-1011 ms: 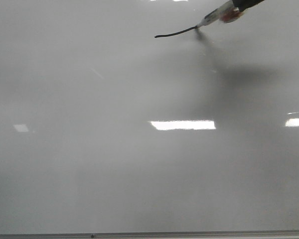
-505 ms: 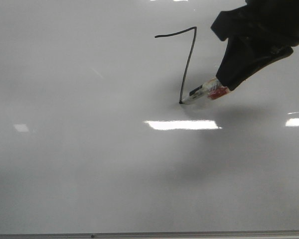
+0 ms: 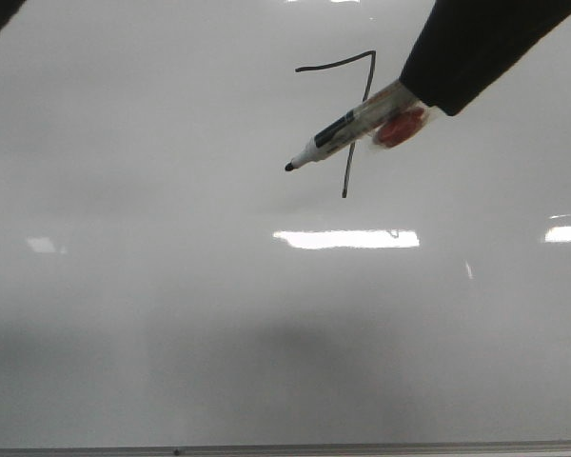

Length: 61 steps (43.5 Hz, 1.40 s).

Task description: Write number 7 on whiteboard

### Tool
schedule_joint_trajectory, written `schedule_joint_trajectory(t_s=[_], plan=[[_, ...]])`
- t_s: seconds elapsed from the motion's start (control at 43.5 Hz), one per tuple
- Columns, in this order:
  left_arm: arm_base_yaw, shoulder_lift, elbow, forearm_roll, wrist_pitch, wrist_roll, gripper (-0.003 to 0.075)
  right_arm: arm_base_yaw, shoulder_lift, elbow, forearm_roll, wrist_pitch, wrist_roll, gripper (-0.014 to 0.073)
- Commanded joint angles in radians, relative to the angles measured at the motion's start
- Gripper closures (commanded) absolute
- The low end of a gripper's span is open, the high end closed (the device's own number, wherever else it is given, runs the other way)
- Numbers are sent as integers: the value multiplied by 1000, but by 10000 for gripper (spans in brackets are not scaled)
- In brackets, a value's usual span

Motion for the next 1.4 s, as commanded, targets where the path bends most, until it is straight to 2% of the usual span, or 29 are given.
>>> schedule_joint_trajectory(t_s=[0.0, 0.345, 0.528, 0.666, 0.781, 0.965, 1.218, 1.287, 1.379], plan=[[-46, 22, -56, -66, -39, 53, 150, 32, -63, -31, 12, 35, -73, 701], [-259, 271, -182, -68, -31, 126, 155, 75, -158, -31, 80, 128, -128, 701], [-290, 385, -245, -78, -54, 128, 155, 75, -157, -31, 80, 128, -132, 701], [-290, 420, -257, -120, -55, 189, 164, 75, -157, -31, 80, 124, -132, 701], [-290, 421, -257, -161, -55, 238, 250, 75, -157, -31, 80, 121, -132, 701], [-290, 421, -257, -168, -53, 251, 478, 75, -157, -31, 80, 118, -132, 701], [-290, 421, -257, -162, -55, 251, 647, 75, -157, -31, 80, 114, -132, 691], [-290, 421, -257, -162, -55, 251, 673, 75, -157, -31, 80, 114, -132, 651], [-290, 421, -257, -162, -55, 249, 681, 75, -157, -31, 80, 124, -132, 497]])
